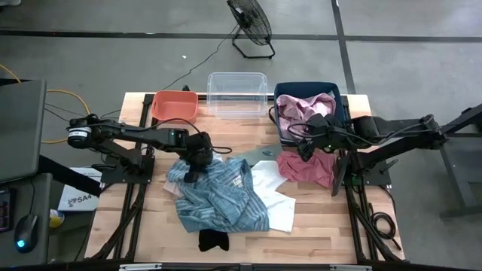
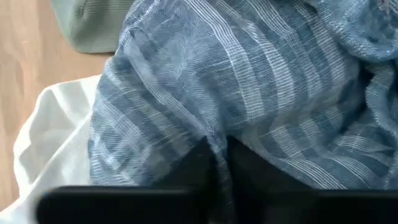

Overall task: Pick & Place Cloths
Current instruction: Put the blue polo shirt into the blue bin

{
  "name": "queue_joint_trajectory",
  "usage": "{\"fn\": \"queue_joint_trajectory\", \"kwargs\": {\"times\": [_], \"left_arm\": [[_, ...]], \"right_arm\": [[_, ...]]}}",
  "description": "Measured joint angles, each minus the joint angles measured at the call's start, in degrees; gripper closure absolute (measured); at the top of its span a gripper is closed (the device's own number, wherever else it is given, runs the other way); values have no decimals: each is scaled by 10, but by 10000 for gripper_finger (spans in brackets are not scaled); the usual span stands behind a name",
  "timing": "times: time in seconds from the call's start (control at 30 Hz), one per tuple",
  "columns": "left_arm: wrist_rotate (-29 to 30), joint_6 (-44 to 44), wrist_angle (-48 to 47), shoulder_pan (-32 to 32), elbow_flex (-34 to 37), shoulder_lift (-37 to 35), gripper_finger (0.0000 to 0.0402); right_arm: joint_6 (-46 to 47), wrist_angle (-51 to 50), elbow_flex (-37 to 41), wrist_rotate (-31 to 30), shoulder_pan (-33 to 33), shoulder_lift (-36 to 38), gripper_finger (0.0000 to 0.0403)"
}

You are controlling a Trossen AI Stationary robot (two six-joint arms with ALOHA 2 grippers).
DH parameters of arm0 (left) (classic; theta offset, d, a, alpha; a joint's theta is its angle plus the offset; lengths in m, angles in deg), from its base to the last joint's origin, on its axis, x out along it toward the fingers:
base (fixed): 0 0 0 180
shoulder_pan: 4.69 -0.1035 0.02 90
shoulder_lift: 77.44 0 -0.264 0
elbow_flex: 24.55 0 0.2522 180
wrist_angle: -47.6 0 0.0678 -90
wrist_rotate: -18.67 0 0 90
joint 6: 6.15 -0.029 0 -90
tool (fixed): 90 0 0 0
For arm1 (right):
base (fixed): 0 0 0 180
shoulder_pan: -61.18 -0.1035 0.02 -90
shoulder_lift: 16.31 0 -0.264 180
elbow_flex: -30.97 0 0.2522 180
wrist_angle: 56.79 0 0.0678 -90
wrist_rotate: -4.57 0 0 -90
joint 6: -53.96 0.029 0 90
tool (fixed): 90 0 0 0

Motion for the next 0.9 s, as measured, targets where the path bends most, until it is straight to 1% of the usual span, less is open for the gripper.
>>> {"fn": "queue_joint_trajectory", "kwargs": {"times": [0.07,0.13,0.27,0.37,0.53,0.6,0.73,0.9], "left_arm": [[0,0,-16,0,-9,-1,389],[0,0,-45,0,-33,-6,395],[8,-21,-119,0,-103,-22,397],[31,-41,-161,0,-169,-35,398],[104,-75,-238,0,-301,-39,400],[122,-84,-257,0,-358,-39,400],[130,-96,-280,0,-458,-39,400],[130,-116,-275,0,-567,-38,401]], "right_arm": [[0,0,0,0,0,0,135],[0,0,0,0,0,0,135],[0,1,0,0,0,0,135],[0,8,0,0,0,0,135],[-5,21,0,-1,0,0,135],[-5,24,0,-2,0,0,135],[-7,33,0,-2,0,0,135],[-29,56,0,-3,0,0,135]]}}
